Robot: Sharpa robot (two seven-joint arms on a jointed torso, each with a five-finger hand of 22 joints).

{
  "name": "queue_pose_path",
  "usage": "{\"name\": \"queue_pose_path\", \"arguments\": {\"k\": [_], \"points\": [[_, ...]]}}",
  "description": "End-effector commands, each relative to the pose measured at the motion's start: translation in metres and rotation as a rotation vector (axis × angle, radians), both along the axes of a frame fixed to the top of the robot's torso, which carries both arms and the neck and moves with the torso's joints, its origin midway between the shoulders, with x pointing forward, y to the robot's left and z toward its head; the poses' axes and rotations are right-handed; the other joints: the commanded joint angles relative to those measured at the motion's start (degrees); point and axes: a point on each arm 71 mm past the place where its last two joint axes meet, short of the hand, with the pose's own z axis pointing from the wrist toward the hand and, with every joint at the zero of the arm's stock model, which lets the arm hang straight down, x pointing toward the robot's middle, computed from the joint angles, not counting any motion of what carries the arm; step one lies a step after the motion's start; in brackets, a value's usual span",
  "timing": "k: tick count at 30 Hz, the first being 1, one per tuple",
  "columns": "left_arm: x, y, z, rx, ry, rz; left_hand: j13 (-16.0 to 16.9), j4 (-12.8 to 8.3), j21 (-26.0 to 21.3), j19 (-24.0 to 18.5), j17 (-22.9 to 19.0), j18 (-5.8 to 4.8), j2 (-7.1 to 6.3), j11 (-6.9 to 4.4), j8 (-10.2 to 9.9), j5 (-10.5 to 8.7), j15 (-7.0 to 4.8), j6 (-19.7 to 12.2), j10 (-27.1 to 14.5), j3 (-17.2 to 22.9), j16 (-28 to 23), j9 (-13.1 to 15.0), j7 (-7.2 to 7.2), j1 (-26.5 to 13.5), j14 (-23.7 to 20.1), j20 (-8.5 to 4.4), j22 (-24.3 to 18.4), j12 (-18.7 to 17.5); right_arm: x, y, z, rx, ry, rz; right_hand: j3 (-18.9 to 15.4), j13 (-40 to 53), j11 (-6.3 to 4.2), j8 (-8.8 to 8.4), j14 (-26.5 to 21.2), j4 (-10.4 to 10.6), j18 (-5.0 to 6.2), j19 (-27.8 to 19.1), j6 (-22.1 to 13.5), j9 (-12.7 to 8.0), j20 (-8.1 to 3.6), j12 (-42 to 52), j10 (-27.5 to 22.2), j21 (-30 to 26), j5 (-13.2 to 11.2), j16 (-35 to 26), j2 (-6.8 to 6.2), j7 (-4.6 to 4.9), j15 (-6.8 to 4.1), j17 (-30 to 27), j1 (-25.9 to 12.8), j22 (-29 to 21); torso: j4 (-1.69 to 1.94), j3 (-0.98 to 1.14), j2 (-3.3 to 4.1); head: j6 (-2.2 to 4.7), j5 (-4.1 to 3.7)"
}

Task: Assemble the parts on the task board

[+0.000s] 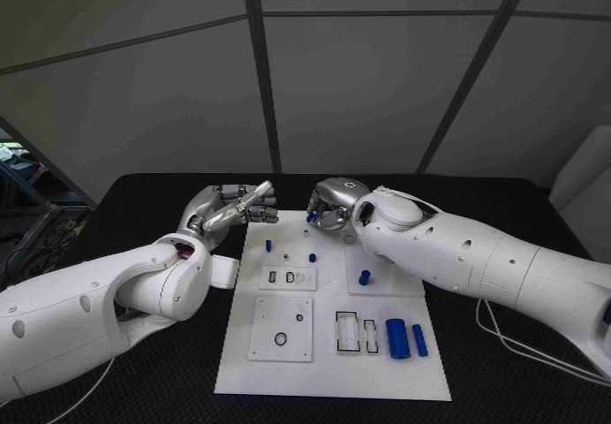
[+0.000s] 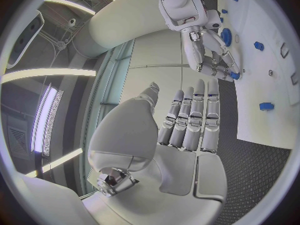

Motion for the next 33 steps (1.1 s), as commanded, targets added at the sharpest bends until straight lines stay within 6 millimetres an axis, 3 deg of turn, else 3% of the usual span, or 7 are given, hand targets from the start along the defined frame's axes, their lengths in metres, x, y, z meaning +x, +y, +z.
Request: {"name": "queue_pose_path", "arguments": {"k": [1,10,18,22,26,29,33], "points": [[0.000,-0.002,0.002,0.000,-0.009,-0.017,-0.10,0.04,0.36,0.36,0.06,0.13,0.07,0.29,-0.34,-0.05,0.47,0.04,-0.03,-0.25,-0.28,-0.05,0.23,0.01,0.01,0.02,0.08,-0.26,0.001,-0.001,-0.002,-0.017,0.018,-0.001,0.03,-0.26,0.16,-0.46,2.09,0.50,-0.72,-0.29,-0.78,-0.30,0.26,-0.47,-1.23,-0.02,-0.29,0.40,-0.42,0.19,0.49,0.15,-0.25,-0.10,-0.01,0.00,0.02,-0.07,0.12],[0.000,0.000,0.002,0.001,-0.007,-0.017,-0.10,0.01,0.34,0.29,0.10,0.12,0.08,0.32,-0.40,-0.05,0.50,0.03,-0.04,-0.33,-0.42,-0.05,0.26,0.03,-0.05,0.04,0.07,-0.35,-0.001,-0.005,0.004,0.023,-0.026,-0.009,-3.39,-1.06,2.09,-0.89,1.19,1.50,0.13,-3.57,-12.08,-1.23,2.09,-0.05,-11.28,-2.51,-0.69,-0.26,-3.69,1.51,2.15,-1.80,-0.43,-4.32,-0.15,0.10,0.01,0.15,0.31],[0.001,0.002,0.001,0.003,-0.004,-0.015,-0.12,0.04,0.29,0.11,0.20,0.09,0.10,0.42,-0.60,-0.05,0.59,-0.08,-0.16,-0.60,-0.74,-0.07,0.36,-0.09,-0.18,0.10,0.03,-0.60,-0.021,-0.039,0.019,0.133,-0.065,-0.001,-5.57,-0.62,1.79,0.07,1.30,2.14,0.02,-2.97,-10.28,-0.63,1.94,2.40,-9.11,-2.01,2.39,0.12,-3.58,1.49,1.93,-1.26,0.43,-3.61,-0.65,0.35,-0.19,0.59,0.49],[0.002,0.004,0.001,0.003,-0.005,-0.017,-0.11,0.26,0.25,-0.07,0.36,0.09,0.12,0.50,-0.81,-0.05,0.68,-0.15,-0.22,-1.04,-1.10,-0.06,0.44,-0.48,-0.26,0.17,-0.01,-0.86,-0.030,-0.070,0.023,0.182,-0.029,-0.045,-5.38,1.40,-0.19,1.43,1.66,2.14,-0.30,-1.44,-6.59,-0.12,1.14,7.50,0.58,-0.46,3.53,0.83,-3.53,0.58,0.67,0.00,1.23,-1.18,-1.08,0.66,-0.41,0.56,0.57],[0.002,0.005,0.000,0.004,-0.004,-0.015,-0.11,0.31,0.24,-0.10,0.40,0.09,0.13,0.52,-0.86,-0.05,0.69,-0.17,-0.24,-1.14,-1.17,-0.06,0.45,-0.56,-0.26,0.19,-0.01,-0.92,-0.033,-0.099,0.023,0.199,0.040,-0.110,-7.47,5.58,-2.04,1.85,1.97,2.62,-0.63,-0.29,-4.93,-0.13,-0.60,13.61,7.76,0.54,4.97,1.48,-5.61,-0.77,-1.24,1.28,0.36,0.43,-1.61,0.90,-0.50,0.98,0.92],[0.003,0.005,0.000,0.004,-0.004,-0.014,-0.11,0.35,0.24,-0.14,0.43,0.09,0.14,0.53,-0.90,-0.05,0.70,-0.19,-0.25,-1.23,-1.25,-0.06,0.46,-0.62,-0.28,0.20,-0.02,-0.97,-0.035,-0.114,0.021,0.192,0.086,-0.134,-9.97,14.64,-2.60,1.63,2.67,3.27,-1.07,0.85,-5.25,-0.43,-1.29,23.28,9.14,1.49,5.98,3.23,-6.50,-1.24,-1.68,4.83,0.29,2.06,-1.79,1.02,-0.50,1.06,0.68],[0.004,0.006,-0.001,0.005,-0.003,-0.012,-0.10,0.40,0.23,-0.19,0.46,0.08,0.17,0.54,-0.97,-0.05,0.74,-0.22,-0.27,-1.35,-1.38,-0.06,0.46,-0.69,-0.35,0.23,-0.03,-1.05,-0.035,-0.125,0.018,0.173,0.119,-0.155,-14.32,42.86,-2.04,1.43,3.13,5.63,-1.36,1.61,-6.46,-0.78,-1.01,49.24,3.23,2.25,6.53,5.13,-5.22,-0.81,-1.19,8.54,1.86,3.46,-1.76,1.15,-0.40,1.04,0.68]]}}
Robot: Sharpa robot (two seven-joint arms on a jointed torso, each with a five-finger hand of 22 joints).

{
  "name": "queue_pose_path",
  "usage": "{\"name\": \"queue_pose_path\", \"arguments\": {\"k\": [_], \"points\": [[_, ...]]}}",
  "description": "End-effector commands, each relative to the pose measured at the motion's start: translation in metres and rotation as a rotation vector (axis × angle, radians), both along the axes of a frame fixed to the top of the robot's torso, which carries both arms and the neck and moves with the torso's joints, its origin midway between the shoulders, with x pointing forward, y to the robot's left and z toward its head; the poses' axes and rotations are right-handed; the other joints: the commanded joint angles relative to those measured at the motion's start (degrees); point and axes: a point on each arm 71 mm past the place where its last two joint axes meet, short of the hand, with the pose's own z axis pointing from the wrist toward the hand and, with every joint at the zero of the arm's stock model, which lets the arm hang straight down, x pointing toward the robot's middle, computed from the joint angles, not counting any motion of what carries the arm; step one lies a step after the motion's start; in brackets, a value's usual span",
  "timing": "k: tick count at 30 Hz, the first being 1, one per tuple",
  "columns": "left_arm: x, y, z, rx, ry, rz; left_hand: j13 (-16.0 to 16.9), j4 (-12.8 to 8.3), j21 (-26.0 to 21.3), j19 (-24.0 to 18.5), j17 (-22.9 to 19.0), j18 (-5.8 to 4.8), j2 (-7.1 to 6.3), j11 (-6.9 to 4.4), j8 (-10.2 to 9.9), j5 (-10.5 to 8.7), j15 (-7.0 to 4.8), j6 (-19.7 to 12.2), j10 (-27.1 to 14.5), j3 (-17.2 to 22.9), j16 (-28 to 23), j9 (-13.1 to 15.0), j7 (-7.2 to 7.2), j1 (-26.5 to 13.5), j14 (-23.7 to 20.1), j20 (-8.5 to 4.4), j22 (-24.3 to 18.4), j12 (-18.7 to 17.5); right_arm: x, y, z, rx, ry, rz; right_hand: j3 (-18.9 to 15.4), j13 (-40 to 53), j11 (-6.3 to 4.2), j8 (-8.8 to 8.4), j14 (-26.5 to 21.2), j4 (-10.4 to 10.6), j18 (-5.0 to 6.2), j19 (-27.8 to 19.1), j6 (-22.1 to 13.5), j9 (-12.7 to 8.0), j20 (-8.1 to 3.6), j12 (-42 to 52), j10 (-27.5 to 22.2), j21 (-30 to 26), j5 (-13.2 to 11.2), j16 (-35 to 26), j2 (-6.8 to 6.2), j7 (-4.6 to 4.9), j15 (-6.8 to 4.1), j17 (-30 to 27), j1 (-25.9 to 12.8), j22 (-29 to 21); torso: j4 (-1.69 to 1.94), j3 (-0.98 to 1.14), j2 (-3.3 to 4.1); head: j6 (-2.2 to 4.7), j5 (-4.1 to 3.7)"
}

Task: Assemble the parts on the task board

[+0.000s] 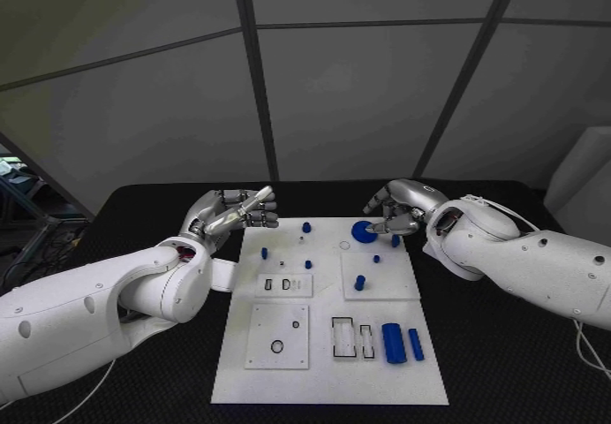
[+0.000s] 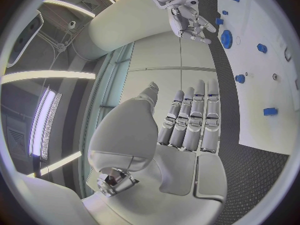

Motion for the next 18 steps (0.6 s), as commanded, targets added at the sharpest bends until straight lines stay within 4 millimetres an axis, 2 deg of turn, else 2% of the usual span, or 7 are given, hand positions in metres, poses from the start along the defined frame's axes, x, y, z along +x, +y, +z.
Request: {"name": "queue_pose_path", "arguments": {"k": [1,3,5,8,9,12,18], "points": [[0.001,-0.001,0.001,0.000,-0.009,-0.017,-0.07,0.00,0.23,-0.19,0.07,0.09,0.06,0.34,-0.35,-0.05,0.34,-0.01,-0.07,-0.31,-0.17,-0.07,0.25,-0.58,0.05,0.23,-0.03,-0.20,0.001,-0.003,-0.003,0.011,0.079,-0.018,-1.93,10.33,0.54,-0.29,3.43,1.43,-0.44,0.44,-1.06,-0.18,0.13,9.47,-1.06,0.58,-0.25,0.92,0.36,0.60,0.41,1.98,-0.01,0.80,-0.14,0.14,0.07,-0.04,0.14],[0.001,-0.001,0.000,0.000,-0.009,-0.017,-0.07,0.02,0.22,-0.23,0.09,0.08,0.08,0.35,-0.38,-0.04,0.36,-0.02,-0.07,-0.37,-0.25,-0.07,0.26,-0.61,-0.01,0.24,-0.04,-0.24,0.002,-0.004,-0.004,-0.013,0.080,-0.023,-2.64,13.17,0.78,-0.63,3.57,2.04,-0.45,0.46,-1.98,-0.29,0.29,11.97,-0.80,0.66,-0.28,1.30,0.29,0.86,0.58,2.84,-0.12,0.93,-0.03,0.16,0.15,-0.14,0.15],[0.001,-0.001,0.000,-0.001,-0.008,-0.017,-0.07,0.02,0.22,-0.23,0.09,0.08,0.09,0.35,-0.39,-0.04,0.36,-0.03,-0.08,-0.38,-0.27,-0.07,0.26,-0.61,-0.02,0.25,-0.04,-0.25,0.003,-0.005,-0.006,-0.031,0.086,-0.030,-4.27,17.35,1.23,-0.80,3.80,3.58,-0.43,0.51,-3.46,-0.24,0.66,15.68,-0.98,0.83,-0.26,1.98,0.19,1.23,1.06,4.34,0.36,1.15,0.05,0.06,0.16,-0.14,-0.02],[0.001,-0.002,0.000,-0.001,-0.008,-0.017,-0.07,0.02,0.23,-0.26,0.13,0.09,0.12,0.39,-0.46,-0.05,0.39,-0.08,-0.13,-0.47,-0.41,-0.07,0.30,-0.60,-0.12,0.27,-0.04,-0.34,0.006,-0.006,-0.009,-0.054,0.101,-0.038,-5.77,19.71,1.62,-0.88,3.96,5.45,-0.47,0.53,-4.93,-0.27,1.00,17.73,-1.16,0.95,-0.17,2.48,0.10,1.69,1.34,5.47,0.72,1.29,0.04,0.09,0.21,-0.28,-0.05],[0.001,-0.002,0.000,-0.001,-0.008,-0.018,-0.07,0.02,0.23,-0.25,0.13,0.09,0.12,0.39,-0.47,-0.05,0.40,-0.08,-0.13,-0.47,-0.42,-0.07,0.30,-0.60,-0.12,0.27,-0.04,-0.34,0.007,-0.006,-0.010,-0.061,0.107,-0.040,-6.39,21.09,1.77,-0.71,4.00,6.40,-0.49,0.54,-5.35,-0.20,1.18,18.95,-1.04,1.02,-0.06,2.64,0.13,1.81,1.49,5.82,1.31,1.38,0.06,0.03,0.23,-0.34,-0.14],[0.001,-0.003,-0.001,-0.002,-0.008,-0.019,-0.07,0.02,0.24,-0.25,0.14,0.09,0.12,0.40,-0.48,-0.05,0.40,-0.09,-0.14,-0.49,-0.45,-0.07,0.31,-0.60,-0.14,0.27,-0.03,-0.36,0.011,-0.007,-0.012,-0.070,0.122,-0.046,-7.31,24.35,2.03,-0.50,4.11,8.13,-0.54,0.71,-6.18,-0.18,1.39,21.88,-0.05,1.29,0.26,2.98,0.14,2.07,1.72,6.59,2.17,1.80,0.08,0.09,0.21,-0.49,-0.28],[0.001,-0.004,-0.001,-0.002,-0.004,-0.023,-0.07,0.01,0.25,-0.25,0.15,0.09,0.13,0.41,-0.51,-0.05,0.42,-0.11,-0.17,-0.53,-0.52,-0.07,0.32,-0.59,-0.19,0.28,-0.03,-0.40,0.015,-0.005,-0.016,-0.080,0.153,-0.046,-8.03,29.54,2.19,0.32,4.36,9.95,-0.71,1.27,-6.24,-0.04,1.57,26.59,2.01,2.00,0.35,3.61,0.42,2.17,1.88,8.02,3.32,2.91,0.15,0.03,0.18,-0.71,-0.40]]}}
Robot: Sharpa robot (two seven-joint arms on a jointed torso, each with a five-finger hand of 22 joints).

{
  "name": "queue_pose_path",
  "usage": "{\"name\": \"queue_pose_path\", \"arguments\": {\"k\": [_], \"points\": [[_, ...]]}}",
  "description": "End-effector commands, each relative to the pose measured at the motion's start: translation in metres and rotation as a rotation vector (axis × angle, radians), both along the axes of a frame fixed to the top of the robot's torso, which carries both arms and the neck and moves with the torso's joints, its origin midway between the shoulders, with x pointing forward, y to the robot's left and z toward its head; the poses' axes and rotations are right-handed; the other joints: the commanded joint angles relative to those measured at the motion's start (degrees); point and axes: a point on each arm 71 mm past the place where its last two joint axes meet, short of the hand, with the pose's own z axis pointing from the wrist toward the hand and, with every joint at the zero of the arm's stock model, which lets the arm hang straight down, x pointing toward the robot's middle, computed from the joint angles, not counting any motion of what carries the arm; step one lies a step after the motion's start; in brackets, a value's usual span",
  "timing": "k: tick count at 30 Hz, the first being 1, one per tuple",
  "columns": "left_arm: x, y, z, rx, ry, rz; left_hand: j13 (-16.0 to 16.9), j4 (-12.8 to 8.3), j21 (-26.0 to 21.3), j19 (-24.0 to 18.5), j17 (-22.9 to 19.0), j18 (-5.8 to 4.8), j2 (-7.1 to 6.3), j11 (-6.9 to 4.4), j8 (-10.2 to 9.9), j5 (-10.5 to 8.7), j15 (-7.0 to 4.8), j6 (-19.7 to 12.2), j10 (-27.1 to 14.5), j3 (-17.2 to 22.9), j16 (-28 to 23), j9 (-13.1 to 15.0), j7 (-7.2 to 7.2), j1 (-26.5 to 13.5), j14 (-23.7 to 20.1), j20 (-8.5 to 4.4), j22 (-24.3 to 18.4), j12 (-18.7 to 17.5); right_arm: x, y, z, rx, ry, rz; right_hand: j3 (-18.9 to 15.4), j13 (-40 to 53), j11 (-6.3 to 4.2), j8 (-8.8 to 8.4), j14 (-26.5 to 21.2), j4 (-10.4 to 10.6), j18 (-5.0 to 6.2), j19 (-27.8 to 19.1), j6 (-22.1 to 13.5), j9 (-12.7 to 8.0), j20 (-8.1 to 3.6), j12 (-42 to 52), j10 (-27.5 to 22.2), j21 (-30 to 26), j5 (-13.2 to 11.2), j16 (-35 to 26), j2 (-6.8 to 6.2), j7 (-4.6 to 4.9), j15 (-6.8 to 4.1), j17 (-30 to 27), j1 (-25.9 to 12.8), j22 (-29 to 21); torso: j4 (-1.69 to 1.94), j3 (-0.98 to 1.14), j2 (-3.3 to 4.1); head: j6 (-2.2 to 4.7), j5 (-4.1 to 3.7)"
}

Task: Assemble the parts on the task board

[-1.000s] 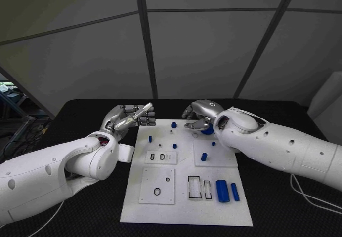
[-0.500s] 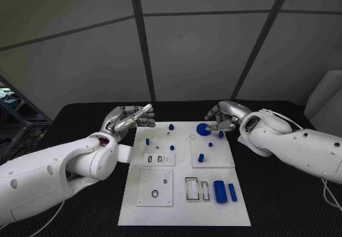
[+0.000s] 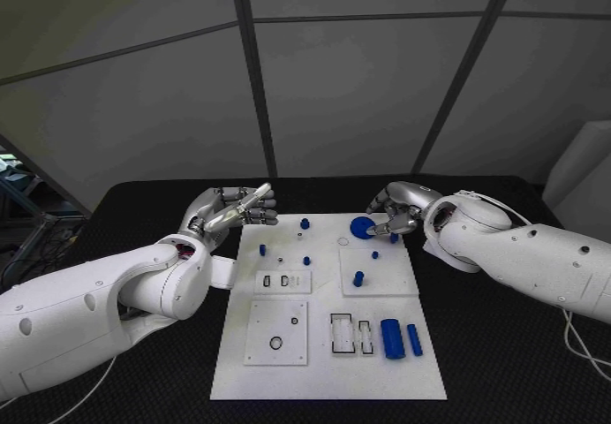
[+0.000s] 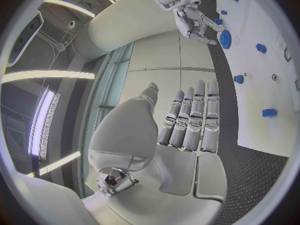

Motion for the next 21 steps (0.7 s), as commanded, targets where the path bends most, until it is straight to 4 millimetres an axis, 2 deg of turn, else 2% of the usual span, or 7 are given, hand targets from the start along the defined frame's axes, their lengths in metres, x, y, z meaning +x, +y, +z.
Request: {"name": "queue_pose_path", "arguments": {"k": [1,5,21], "points": [[0.000,-0.002,0.001,0.000,-0.007,-0.017,-0.08,0.01,0.25,-0.25,0.09,0.09,0.01,0.41,-0.29,-0.05,0.22,-0.11,-0.17,-0.22,-0.28,-0.07,0.32,-0.46,0.01,0.29,-0.03,-0.18,0.002,0.003,-0.003,-0.028,0.052,0.012,-0.11,2.32,0.06,0.54,4.23,0.78,-0.76,0.36,-0.43,0.07,0.17,2.07,1.34,0.39,0.37,0.45,0.14,0.06,0.44,6.91,0.85,0.40,0.05,-0.05,0.01,-0.07,0.00],[0.000,-0.002,0.001,0.000,-0.006,-0.016,-0.08,0.01,0.25,-0.25,0.09,0.09,0.01,0.41,-0.29,-0.05,0.22,-0.11,-0.17,-0.22,-0.28,-0.07,0.32,-0.46,0.01,0.29,-0.03,-0.18,0.003,0.006,-0.006,-0.035,0.072,0.021,-0.33,5.77,0.13,0.98,4.56,1.51,-1.04,1.25,-0.35,0.11,0.24,5.15,3.05,1.32,0.47,1.15,0.49,0.10,0.53,8.58,1.15,1.98,-0.05,0.05,0.00,-0.21,0.14],[0.000,-0.002,0.000,0.001,0.000,-0.020,-0.10,-0.13,0.34,-0.27,0.20,0.09,0.03,0.49,-0.51,-0.05,0.29,-0.29,-0.38,-0.41,-0.60,-0.09,0.38,-0.27,-0.14,0.34,0.00,-0.45,0.007,0.015,-0.011,-0.033,0.128,0.018,-0.36,8.88,0.11,1.92,4.90,2.29,-1.30,2.04,0.46,0.21,0.32,7.86,4.42,2.32,0.62,1.89,1.72,0.02,0.58,10.36,1.37,3.54,-0.04,0.11,0.03,-0.43,0.12]]}}
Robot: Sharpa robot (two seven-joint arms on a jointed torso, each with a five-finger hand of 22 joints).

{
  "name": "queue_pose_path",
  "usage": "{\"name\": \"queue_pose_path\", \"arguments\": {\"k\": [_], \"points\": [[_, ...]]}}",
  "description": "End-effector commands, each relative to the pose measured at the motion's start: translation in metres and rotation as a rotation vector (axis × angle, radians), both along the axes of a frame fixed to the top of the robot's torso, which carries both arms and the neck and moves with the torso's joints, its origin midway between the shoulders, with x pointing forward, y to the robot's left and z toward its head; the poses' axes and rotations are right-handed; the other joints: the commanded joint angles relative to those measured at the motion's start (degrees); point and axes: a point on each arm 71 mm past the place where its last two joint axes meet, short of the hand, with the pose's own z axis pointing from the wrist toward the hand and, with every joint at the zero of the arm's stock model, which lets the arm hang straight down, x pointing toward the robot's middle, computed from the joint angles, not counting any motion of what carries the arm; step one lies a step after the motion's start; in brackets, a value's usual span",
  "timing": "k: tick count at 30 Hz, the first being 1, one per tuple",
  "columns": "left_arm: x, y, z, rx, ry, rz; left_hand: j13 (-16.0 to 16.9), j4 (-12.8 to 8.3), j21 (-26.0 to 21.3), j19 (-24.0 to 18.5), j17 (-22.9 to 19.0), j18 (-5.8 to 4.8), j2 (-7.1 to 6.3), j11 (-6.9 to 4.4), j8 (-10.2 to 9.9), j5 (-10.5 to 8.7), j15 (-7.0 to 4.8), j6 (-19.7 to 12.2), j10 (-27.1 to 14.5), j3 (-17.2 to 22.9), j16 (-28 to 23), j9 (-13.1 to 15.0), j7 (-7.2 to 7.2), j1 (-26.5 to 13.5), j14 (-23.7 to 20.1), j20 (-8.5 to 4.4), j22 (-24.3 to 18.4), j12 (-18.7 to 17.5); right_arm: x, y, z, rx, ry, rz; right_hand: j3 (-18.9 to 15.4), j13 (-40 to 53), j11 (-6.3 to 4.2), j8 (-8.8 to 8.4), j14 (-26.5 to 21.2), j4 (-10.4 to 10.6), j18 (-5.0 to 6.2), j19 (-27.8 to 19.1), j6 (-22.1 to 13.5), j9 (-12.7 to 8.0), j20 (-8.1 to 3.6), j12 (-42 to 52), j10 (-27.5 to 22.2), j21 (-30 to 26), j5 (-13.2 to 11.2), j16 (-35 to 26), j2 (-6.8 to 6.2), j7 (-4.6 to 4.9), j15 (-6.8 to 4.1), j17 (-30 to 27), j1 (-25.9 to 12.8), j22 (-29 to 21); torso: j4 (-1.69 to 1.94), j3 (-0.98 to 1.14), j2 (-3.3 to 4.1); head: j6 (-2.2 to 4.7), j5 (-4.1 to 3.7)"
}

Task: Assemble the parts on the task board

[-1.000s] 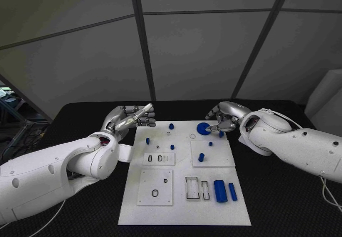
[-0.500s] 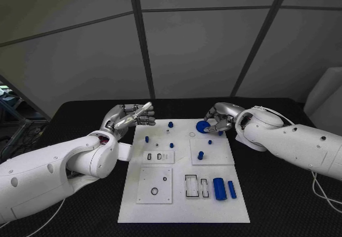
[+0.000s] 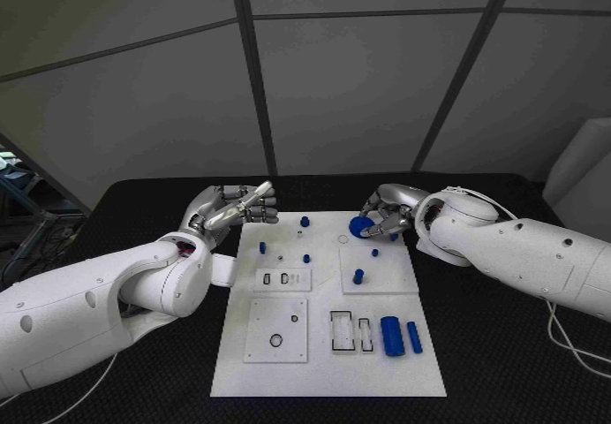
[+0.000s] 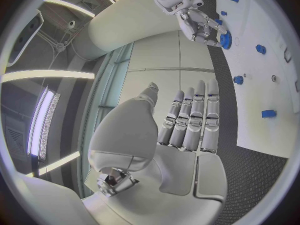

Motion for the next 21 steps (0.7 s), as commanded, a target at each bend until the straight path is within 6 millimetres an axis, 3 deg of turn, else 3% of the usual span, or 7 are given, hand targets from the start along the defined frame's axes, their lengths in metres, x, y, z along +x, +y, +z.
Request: {"name": "queue_pose_path", "arguments": {"k": [1,8,13,21], "points": [[0.000,-0.002,0.001,0.001,-0.005,-0.017,-0.05,0.03,0.34,-0.07,0.09,0.09,0.04,0.29,-0.27,-0.05,0.29,-0.09,-0.18,-0.25,-0.35,-0.09,0.17,-0.28,-0.15,0.14,0.00,-0.20,0.000,0.000,-0.005,-0.010,0.043,-0.003,0.10,2.14,-0.06,0.35,5.13,0.37,-0.41,0.46,0.61,0.14,-0.05,0.54,0.37,0.40,0.38,0.45,0.64,0.03,0.37,10.50,0.22,0.30,0.02,0.04,0.02,-0.01,0.06],[0.000,-0.001,0.001,0.001,-0.004,-0.015,-0.05,0.03,0.34,-0.07,0.09,0.09,0.04,0.29,-0.27,-0.05,0.29,-0.09,-0.18,-0.25,-0.35,-0.09,0.17,-0.28,-0.15,0.14,0.00,-0.20,0.001,0.001,-0.004,-0.002,0.024,-0.009,1.03,4.40,-0.51,1.84,5.32,-0.08,-0.65,1.23,3.44,0.49,-0.24,2.46,1.64,1.37,0.73,0.82,2.44,-0.51,0.06,11.43,1.21,1.88,-0.05,0.06,0.05,-0.06,-0.04],[0.000,-0.001,0.001,0.002,-0.003,-0.015,-0.05,-0.01,0.36,-0.07,0.12,0.09,0.07,0.30,-0.31,-0.05,0.30,-0.11,-0.21,-0.27,-0.41,-0.09,0.18,-0.22,-0.16,0.15,0.01,-0.25,0.001,0.001,0.001,0.026,-0.038,-0.009,3.89,6.21,-1.81,3.45,5.39,-1.52,-0.89,2.01,7.63,1.07,-1.03,3.93,2.84,2.30,-1.73,0.98,5.13,-2.05,-1.00,11.82,3.61,3.41,-0.05,0.07,0.03,0.03,0.03],[0.000,0.000,0.001,0.003,-0.001,-0.014,-0.05,-0.02,0.36,-0.07,0.13,0.09,0.09,0.31,-0.32,-0.05,0.31,-0.11,-0.21,-0.28,-0.42,-0.08,0.19,-0.20,-0.16,0.16,0.01,-0.26,-0.003,0.007,0.010,0.043,-0.150,0.022,6.14,7.01,-2.34,3.31,5.50,-3.34,-1.18,2.70,8.88,1.17,-1.74,4.47,3.36,3.10,-1.38,1.17,5.05,-2.53,-1.57,12.36,4.81,4.80,0.01,0.07,0.01,0.14,0.01]]}}
